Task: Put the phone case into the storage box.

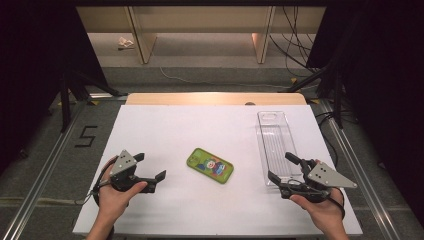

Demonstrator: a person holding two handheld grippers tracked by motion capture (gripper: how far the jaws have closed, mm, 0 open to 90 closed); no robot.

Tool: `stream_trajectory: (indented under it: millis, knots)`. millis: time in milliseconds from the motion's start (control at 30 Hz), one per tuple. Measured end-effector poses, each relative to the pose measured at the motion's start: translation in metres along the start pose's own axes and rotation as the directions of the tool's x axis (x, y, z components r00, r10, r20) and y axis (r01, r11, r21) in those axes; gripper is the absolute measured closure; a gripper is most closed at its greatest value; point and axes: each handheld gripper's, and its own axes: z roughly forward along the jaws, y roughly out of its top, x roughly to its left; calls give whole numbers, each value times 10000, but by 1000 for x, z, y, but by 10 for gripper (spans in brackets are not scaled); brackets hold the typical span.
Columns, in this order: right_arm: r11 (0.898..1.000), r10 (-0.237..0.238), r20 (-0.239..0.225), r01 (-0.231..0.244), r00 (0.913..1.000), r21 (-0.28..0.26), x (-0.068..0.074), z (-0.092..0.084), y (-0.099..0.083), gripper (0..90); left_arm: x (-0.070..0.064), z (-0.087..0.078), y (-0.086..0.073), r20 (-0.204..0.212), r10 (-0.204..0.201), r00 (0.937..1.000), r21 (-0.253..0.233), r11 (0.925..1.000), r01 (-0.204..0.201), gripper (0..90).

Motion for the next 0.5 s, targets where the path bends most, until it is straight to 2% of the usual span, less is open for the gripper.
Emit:
stream_trajectory:
  millis: [67, 133, 167, 233, 267, 300, 367, 400, 500]
  knots:
    - [10000, 3, 77, -3, 10000, -21, 0, 1, 1, 254, 0, 0, 0, -1, -21, 10000, -11, 10000, 21, 0]
    - [9999, -92, 148, 93, 9998, -56, 0, 2, 2, 357, 0, 0, 0, -3, -1, 10000, -19, 10000, 1, 0]
    - [9999, -103, 209, 103, 9997, -14, 0, 2, 3, 453, 0, 0, 0, -3, 1, 10000, -21, 10000, -1, 0]
    - [9999, 136, -139, -136, 9998, -44, 1, 3, 4, 638, 0, 0, 0, 19, 2, 10000, -31, 10000, -2, 0]
    - [9997, 224, -233, -223, 9995, 60, 1, 4, 6, 709, 0, 0, 0, 23, -7, 10000, -31, 10000, 7, 0]
    - [9998, 73, -209, -69, 9998, 175, 2, 6, 7, 761, 0, 0, 0, 18, 8, 10000, -24, 10000, -8, 0]
    - [9992, 55, -158, -49, 9999, 388, 4, 10, 8, 866, 0, 0, 0, 12, 2, 10000, -17, 10000, -2, 0]
    - [9989, 18, -168, -10, 9999, 474, 6, 13, 9, 900, 0, 0, 0, 16, 17, 10000, -18, 10000, -17, 0]
    - [9962, 19, -145, -6, 9999, 869, 10, 20, 10, 900, 0, 0, 1, 26, 18, 10000, -52, 10000, -18, 0]
